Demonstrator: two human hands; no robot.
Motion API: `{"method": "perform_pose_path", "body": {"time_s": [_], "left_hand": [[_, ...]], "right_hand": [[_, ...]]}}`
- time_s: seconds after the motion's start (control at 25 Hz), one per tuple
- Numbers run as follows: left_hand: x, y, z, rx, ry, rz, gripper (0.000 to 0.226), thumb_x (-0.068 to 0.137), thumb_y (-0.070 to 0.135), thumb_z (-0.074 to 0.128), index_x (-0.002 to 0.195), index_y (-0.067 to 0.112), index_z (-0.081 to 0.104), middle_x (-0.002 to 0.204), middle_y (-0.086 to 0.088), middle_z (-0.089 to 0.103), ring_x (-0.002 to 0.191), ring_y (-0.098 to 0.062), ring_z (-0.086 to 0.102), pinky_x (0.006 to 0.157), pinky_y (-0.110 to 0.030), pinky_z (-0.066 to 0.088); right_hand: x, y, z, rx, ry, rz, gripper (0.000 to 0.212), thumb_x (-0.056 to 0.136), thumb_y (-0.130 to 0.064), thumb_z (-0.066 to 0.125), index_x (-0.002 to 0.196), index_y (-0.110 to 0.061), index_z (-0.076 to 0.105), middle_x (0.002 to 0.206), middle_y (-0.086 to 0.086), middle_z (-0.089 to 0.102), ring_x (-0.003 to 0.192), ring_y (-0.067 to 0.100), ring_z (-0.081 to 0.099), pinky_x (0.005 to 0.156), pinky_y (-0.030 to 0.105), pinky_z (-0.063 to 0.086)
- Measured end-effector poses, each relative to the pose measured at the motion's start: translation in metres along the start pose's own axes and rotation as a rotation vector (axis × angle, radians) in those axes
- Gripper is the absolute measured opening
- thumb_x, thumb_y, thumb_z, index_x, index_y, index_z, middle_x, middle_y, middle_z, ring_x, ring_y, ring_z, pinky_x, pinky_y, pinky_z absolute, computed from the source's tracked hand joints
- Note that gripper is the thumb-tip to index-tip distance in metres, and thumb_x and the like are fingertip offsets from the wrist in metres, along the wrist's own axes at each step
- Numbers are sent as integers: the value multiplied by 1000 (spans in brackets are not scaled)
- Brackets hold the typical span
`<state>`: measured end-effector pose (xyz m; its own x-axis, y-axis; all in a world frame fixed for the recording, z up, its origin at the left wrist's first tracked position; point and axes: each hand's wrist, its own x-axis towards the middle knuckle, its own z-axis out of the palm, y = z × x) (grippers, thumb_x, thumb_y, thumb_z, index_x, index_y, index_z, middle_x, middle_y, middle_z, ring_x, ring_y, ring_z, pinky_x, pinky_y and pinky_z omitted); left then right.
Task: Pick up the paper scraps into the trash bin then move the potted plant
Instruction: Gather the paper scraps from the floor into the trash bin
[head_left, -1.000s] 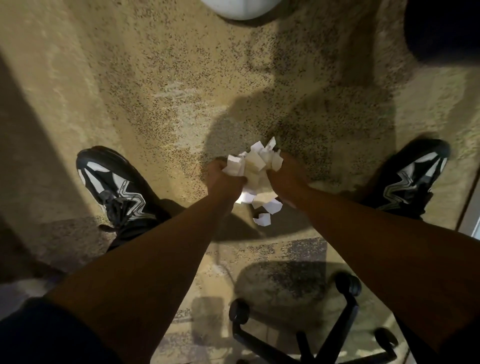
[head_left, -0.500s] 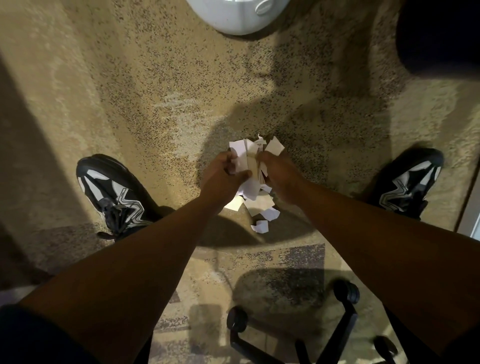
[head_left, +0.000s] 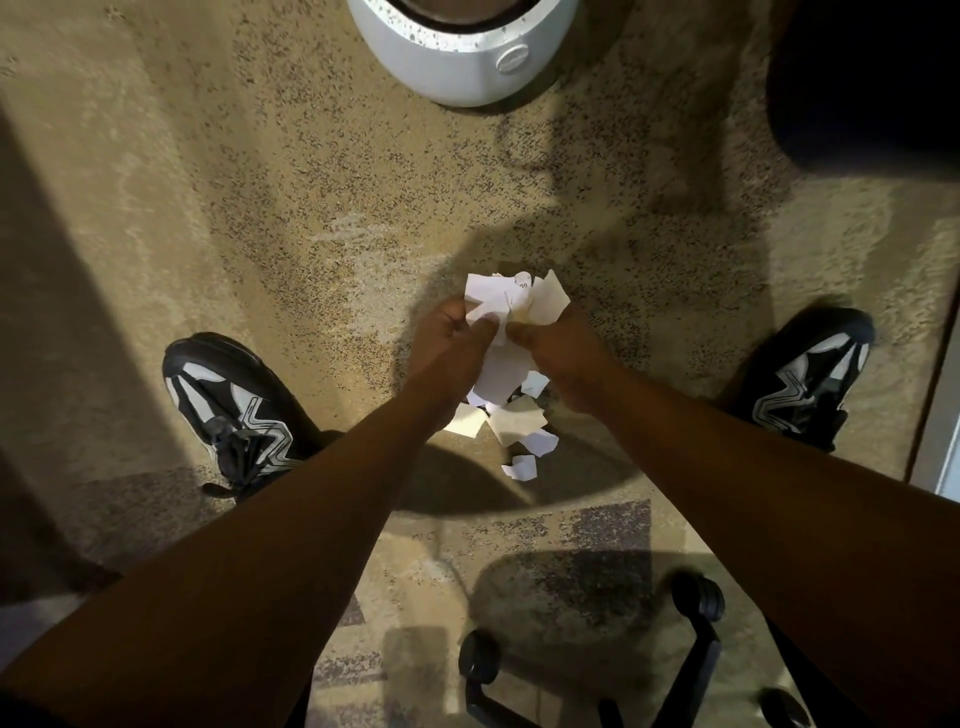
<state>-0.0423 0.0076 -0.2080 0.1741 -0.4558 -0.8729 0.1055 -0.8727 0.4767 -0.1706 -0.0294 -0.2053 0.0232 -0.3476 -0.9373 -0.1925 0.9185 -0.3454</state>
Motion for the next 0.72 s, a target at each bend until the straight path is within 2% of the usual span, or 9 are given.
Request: {"method": "perform_pose_path", "body": {"time_s": [0.08, 0.16, 0.32, 0.4, 0.52, 0.56, 0.64, 0.72], "left_hand": [[0, 5, 1, 39, 29, 39, 20, 92, 22, 70, 109, 11, 72, 100, -4, 75, 90, -22, 71, 70, -33, 61], [1, 10, 2, 72, 107, 110, 21, 88, 24, 75, 105, 12, 74, 97, -1, 76, 88, -19, 71, 72, -35, 61], [0, 30, 2, 96, 193, 301, 11, 85, 20, 77, 84, 14, 68, 75, 9, 66, 66, -2, 59, 59, -27, 53], [-5, 47, 2, 141, 230, 421, 17, 85, 18, 76, 82, 21, 59, 73, 6, 59, 62, -3, 51, 56, -26, 46], [-23, 86, 4, 109, 214, 519, 32, 84, 14, 77, 101, 19, 51, 77, 3, 51, 63, -8, 47, 56, -27, 45], [-33, 103, 4, 38, 172, 541, 40, 84, 10, 77, 111, 18, 48, 81, 4, 57, 66, -9, 55, 59, -28, 50], [-57, 138, 8, -53, 50, 628, 50, 86, 2, 74, 126, 15, 46, 95, 1, 70, 84, -15, 71, 73, -31, 59], [-87, 177, 16, -7, -33, 725, 39, 89, 1, 72, 124, 9, 55, 103, 5, 72, 93, -10, 72, 76, -24, 58]], "right_hand": [[-2, -10, 1, 36, -23, -18, 23, 92, -4, 68, 107, -20, 63, 97, -1, 69, 92, 19, 67, 82, 36, 58], [-2, -18, 3, 46, 11, -41, 27, 91, -3, 68, 110, -21, 62, 96, -3, 69, 90, 17, 67, 79, 35, 58], [-8, -34, 5, 43, 60, -139, 24, 90, -4, 68, 106, -22, 66, 96, -4, 71, 95, 18, 70, 90, 44, 58], [-17, -48, 4, 24, 86, -179, 16, 91, -13, 69, 100, -26, 68, 95, -8, 74, 94, 14, 71, 92, 44, 58], [-42, -76, -4, 62, 117, -229, 15, 90, -20, 69, 104, -21, 72, 102, -1, 77, 96, 16, 74, 92, 47, 58], [-56, -88, -7, 94, 138, -250, 13, 90, -19, 70, 103, -23, 72, 101, -2, 76, 95, 15, 73, 92, 46, 59], [-92, -114, -17, 189, 157, -300, 14, 91, -17, 70, 94, -31, 68, 96, -8, 75, 93, 13, 73, 92, 42, 59], [-135, -143, -31, 268, 173, -364, 20, 93, -18, 69, 92, -37, 64, 91, -16, 74, 91, 11, 73, 87, 35, 61]]}}
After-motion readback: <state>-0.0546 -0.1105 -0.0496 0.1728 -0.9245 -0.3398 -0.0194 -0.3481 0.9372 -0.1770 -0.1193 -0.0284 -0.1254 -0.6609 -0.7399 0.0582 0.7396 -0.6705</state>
